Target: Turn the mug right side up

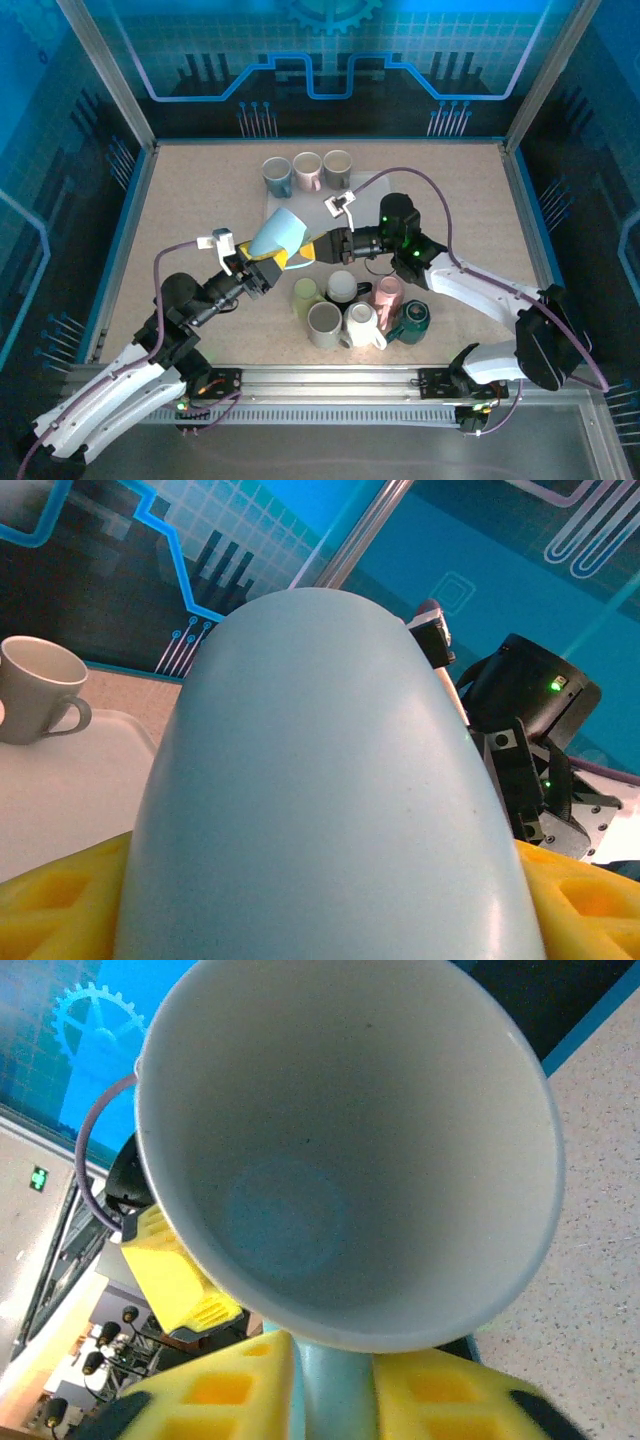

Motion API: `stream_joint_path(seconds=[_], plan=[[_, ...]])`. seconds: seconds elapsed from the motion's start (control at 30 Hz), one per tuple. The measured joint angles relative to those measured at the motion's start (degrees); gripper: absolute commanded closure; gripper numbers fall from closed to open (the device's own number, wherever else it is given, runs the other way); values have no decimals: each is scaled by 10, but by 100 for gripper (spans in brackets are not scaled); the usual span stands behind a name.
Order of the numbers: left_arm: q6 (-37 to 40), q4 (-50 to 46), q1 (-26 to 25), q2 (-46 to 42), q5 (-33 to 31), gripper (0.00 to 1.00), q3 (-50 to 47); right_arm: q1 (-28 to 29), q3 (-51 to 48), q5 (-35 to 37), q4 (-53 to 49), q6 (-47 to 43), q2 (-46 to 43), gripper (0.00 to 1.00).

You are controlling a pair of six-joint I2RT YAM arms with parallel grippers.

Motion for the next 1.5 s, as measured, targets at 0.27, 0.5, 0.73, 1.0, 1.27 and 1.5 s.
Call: stream_joint_path(seconds=[0.27,0.5,0.73,1.0,1.27,1.5], plan=[[6,-26,1,-20,1,6,-2,1,0,-1,-15,16,-2,100],[2,-72,1,-91,-33,1,0,-20,0,48,-93,-20,-40,100],[5,-196,1,-113,-74,1,44,-38,2,161,-252,-137,-112,100],[36,-342,1,-115,-89,1,132,-38,17,378,-424,-296,-164,100],[71,-457,1,-117,-104,1,164,-39,20,549,-482,-407,-168,100],[81,-516,1,-133,-114,1,164,-45,20,649,-479,-445,-168,100]])
